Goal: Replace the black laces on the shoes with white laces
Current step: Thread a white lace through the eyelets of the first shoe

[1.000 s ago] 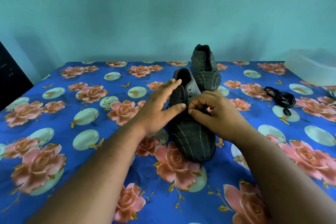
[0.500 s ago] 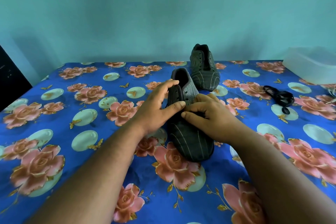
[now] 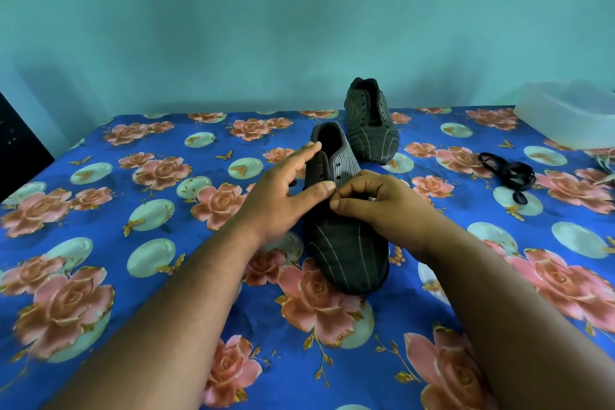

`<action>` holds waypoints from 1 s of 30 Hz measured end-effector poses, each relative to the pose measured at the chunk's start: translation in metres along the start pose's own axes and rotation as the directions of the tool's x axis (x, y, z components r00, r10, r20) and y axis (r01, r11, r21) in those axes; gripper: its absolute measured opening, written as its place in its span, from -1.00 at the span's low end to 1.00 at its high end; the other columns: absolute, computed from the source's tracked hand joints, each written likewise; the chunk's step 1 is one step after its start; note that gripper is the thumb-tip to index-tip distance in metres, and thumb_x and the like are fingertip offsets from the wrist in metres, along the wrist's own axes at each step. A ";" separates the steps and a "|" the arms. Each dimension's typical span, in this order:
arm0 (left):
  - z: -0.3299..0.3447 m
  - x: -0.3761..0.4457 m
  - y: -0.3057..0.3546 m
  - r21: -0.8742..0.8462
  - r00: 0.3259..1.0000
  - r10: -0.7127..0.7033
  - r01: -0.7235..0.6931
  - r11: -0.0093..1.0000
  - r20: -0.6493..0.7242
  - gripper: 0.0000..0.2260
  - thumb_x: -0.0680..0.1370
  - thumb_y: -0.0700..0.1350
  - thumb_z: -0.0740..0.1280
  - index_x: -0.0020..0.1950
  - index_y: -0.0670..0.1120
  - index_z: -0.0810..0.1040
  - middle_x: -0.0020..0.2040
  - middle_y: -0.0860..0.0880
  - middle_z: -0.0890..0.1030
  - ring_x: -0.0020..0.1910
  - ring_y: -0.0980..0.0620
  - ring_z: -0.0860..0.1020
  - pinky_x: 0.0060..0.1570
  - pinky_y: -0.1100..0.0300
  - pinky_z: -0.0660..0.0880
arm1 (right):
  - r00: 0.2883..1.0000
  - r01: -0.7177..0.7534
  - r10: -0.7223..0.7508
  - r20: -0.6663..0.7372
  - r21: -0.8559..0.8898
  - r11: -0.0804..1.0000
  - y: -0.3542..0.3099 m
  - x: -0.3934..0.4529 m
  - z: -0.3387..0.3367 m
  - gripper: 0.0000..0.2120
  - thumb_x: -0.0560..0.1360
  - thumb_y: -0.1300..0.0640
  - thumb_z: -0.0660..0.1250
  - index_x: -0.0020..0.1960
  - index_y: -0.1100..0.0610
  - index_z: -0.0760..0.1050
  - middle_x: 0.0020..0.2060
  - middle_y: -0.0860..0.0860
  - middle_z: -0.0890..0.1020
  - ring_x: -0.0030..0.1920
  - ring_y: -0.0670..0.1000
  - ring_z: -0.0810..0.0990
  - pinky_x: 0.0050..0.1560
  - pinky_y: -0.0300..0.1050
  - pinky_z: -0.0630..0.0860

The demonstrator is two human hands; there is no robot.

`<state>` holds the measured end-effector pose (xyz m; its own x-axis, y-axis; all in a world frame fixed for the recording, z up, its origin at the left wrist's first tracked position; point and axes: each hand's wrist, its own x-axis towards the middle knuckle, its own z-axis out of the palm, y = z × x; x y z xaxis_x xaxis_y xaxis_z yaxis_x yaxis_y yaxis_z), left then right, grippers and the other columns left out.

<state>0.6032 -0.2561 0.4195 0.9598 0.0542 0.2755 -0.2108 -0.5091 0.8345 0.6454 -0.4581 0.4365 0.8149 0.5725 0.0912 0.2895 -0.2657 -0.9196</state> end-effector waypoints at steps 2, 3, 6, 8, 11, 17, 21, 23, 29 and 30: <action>-0.001 0.000 0.001 -0.006 1.000 -0.002 0.002 1.000 -0.003 -0.41 0.58 0.06 0.43 0.58 0.19 0.32 0.50 0.20 0.40 0.40 0.38 0.34 0.41 0.20 0.36 | 0.999 -0.043 0.040 0.028 0.095 0.995 -0.001 0.000 -0.001 -0.96 0.55 0.17 0.45 -0.07 0.10 0.68 -0.06 0.01 0.68 -0.07 -0.09 0.67 -0.08 -0.28 0.58; -0.001 0.000 0.001 0.000 1.000 -0.006 0.006 1.000 -0.004 -0.41 0.58 0.06 0.43 0.58 0.20 0.32 0.51 0.19 0.39 0.43 0.33 0.34 0.43 0.14 0.37 | 0.996 -0.073 0.064 0.054 0.180 0.981 0.000 0.000 -0.001 -0.93 0.57 0.20 0.41 -0.07 0.12 0.66 -0.10 0.03 0.69 -0.09 -0.07 0.67 -0.07 -0.25 0.58; 0.000 0.000 0.003 0.015 1.000 -0.006 0.006 1.000 -0.004 -0.41 0.58 0.06 0.42 0.58 0.20 0.31 0.53 0.19 0.37 0.44 0.30 0.32 0.45 0.09 0.37 | 0.988 -0.131 0.093 0.120 0.368 0.920 -0.002 -0.002 -0.005 -0.86 0.60 0.24 0.31 -0.10 0.15 0.61 -0.19 0.03 0.67 -0.11 -0.06 0.65 -0.07 -0.25 0.57; 0.000 0.000 0.003 0.013 1.000 -0.002 0.002 1.000 0.000 -0.41 0.58 0.07 0.43 0.58 0.20 0.31 0.53 0.21 0.37 0.43 0.32 0.35 0.45 0.10 0.38 | 0.987 -0.131 0.090 0.132 0.350 0.927 -0.003 -0.003 -0.005 -0.84 0.59 0.09 0.39 -0.11 0.15 0.60 -0.21 0.04 0.66 -0.12 -0.02 0.64 -0.07 -0.20 0.58; -0.001 0.000 0.001 0.026 1.000 0.003 -0.003 1.000 0.000 -0.40 0.57 0.08 0.43 0.58 0.21 0.31 0.49 0.27 0.37 0.30 0.55 0.31 0.36 0.26 0.35 | 0.999 -0.041 0.041 0.022 0.031 0.999 -0.007 -0.005 -0.001 -0.75 0.45 -0.07 0.52 -0.08 0.12 0.65 -0.24 -0.05 0.68 -0.20 -0.15 0.66 -0.18 -0.31 0.56; -0.001 0.000 0.000 0.005 1.000 -0.011 0.011 1.000 -0.001 -0.40 0.54 0.17 0.43 0.56 0.26 0.32 0.51 0.24 0.39 0.44 0.28 0.37 0.45 -0.04 0.41 | 0.997 -0.065 0.058 0.048 0.151 0.986 -0.003 -0.004 -0.008 -0.93 0.52 0.12 0.50 -0.06 0.13 0.69 -0.11 0.08 0.74 -0.05 0.01 0.71 0.06 -0.08 0.64; -0.001 -0.001 0.001 0.010 1.000 -0.019 0.019 1.000 0.009 -0.41 0.56 0.15 0.43 0.56 0.28 0.31 0.51 0.23 0.39 0.45 0.20 0.40 0.44 -0.07 0.42 | 0.995 -0.088 0.058 0.078 0.468 0.880 -0.001 -0.003 -0.012 -0.94 0.45 0.14 0.38 -0.17 0.09 0.61 -0.19 0.05 0.64 -0.10 -0.02 0.63 0.12 -0.07 0.49; -0.001 -0.001 0.002 0.021 1.000 -0.016 0.015 1.000 0.008 -0.40 0.55 0.16 0.42 0.57 0.26 0.30 0.53 0.21 0.38 0.45 0.28 0.37 0.46 0.00 0.39 | 0.994 -0.102 0.078 0.075 0.418 0.903 -0.001 -0.003 -0.012 -0.78 0.48 0.03 0.49 -0.11 0.19 0.58 -0.17 0.14 0.65 -0.09 0.02 0.64 0.13 0.02 0.53; -0.001 -0.002 0.005 0.036 1.000 -0.003 0.003 0.999 0.006 -0.37 0.52 0.18 0.39 0.58 0.21 0.30 0.55 0.18 0.35 0.44 0.35 0.30 0.47 0.11 0.34 | 1.000 -0.009 0.010 -0.027 0.009 1.000 -0.005 -0.004 -0.008 -0.85 0.51 0.00 0.48 -0.05 0.07 0.71 -0.15 0.01 0.75 -0.08 -0.02 0.73 -0.05 -0.18 0.65; -0.001 -0.002 0.005 0.024 1.000 -0.008 0.008 1.000 0.007 -0.38 0.54 0.15 0.40 0.58 0.21 0.30 0.55 0.18 0.35 0.47 0.30 0.30 0.48 0.06 0.35 | 1.000 -0.009 0.009 -0.007 0.067 0.998 -0.005 -0.005 -0.008 -0.86 0.54 0.04 0.46 -0.03 0.11 0.70 -0.13 0.04 0.75 -0.07 0.01 0.73 -0.01 -0.15 0.66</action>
<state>0.5999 -0.2579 0.4237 0.9627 0.0518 0.2655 -0.1989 -0.5295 0.8247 0.6442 -0.4658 0.4443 0.8210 0.5645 0.0851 0.2480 -0.2185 -0.9438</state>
